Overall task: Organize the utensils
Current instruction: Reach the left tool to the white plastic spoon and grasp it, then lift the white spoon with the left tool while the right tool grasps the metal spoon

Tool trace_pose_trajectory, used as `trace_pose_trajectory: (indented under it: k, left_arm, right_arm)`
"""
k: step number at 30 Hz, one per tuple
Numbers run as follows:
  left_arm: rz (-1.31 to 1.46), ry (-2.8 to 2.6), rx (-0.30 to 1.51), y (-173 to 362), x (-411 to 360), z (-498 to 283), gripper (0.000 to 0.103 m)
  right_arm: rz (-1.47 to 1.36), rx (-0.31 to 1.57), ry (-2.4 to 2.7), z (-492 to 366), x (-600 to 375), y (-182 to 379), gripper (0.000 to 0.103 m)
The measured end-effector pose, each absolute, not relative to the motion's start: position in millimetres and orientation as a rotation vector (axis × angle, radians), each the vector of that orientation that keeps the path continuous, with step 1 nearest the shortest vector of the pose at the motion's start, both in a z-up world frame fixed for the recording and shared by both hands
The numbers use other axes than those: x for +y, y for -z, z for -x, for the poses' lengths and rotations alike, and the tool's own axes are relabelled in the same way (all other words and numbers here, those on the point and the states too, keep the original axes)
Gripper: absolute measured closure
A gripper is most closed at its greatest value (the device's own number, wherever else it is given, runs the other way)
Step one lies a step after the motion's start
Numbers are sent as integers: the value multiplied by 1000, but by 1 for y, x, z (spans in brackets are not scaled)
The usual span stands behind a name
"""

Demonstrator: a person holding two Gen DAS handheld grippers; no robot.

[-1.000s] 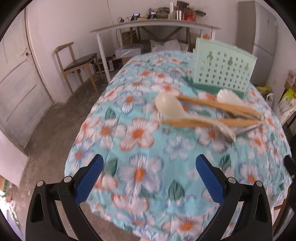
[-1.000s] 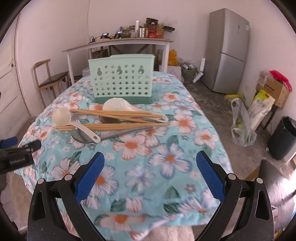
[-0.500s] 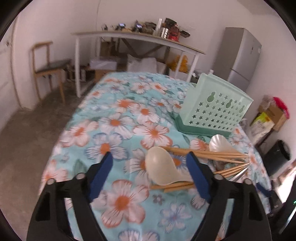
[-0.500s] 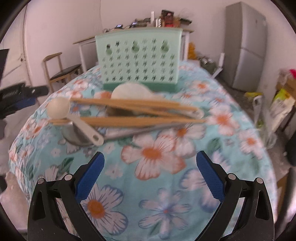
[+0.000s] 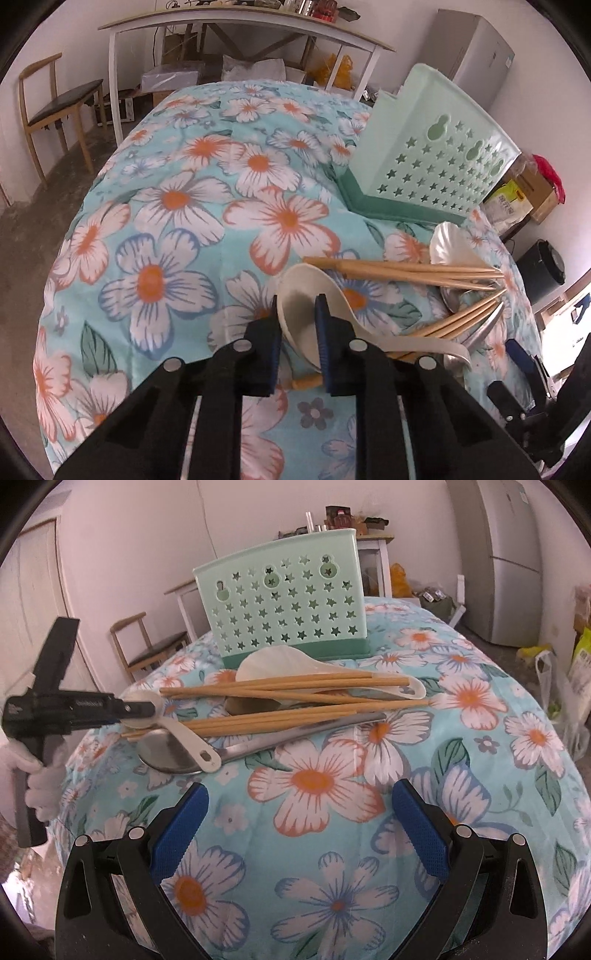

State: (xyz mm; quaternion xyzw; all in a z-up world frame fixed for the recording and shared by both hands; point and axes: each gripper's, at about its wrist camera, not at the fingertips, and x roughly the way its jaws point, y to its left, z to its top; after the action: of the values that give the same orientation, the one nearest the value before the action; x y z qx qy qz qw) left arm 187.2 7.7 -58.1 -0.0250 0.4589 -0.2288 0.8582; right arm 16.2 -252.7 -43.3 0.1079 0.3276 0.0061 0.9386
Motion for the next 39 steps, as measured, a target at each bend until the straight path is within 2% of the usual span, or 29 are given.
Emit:
trace_pose_trajectory:
  k: [15,27,35,39]
  left_arm:
    - [121,426,932,49,9,-188,92]
    - [262,447,761,13,23,-147,95]
    - [296,399,672,-2,53,-115,95]
    - [285,374,685,0,62,-108,95]
  right_arm:
    - [-274,654,-57,-19,-262,43,8]
    - [-239,650,-33,-15,-256,45,8]
    - [-122,719,42,-25,-239,45,8]
    - [-122,758,31,-27,-243,43,8]
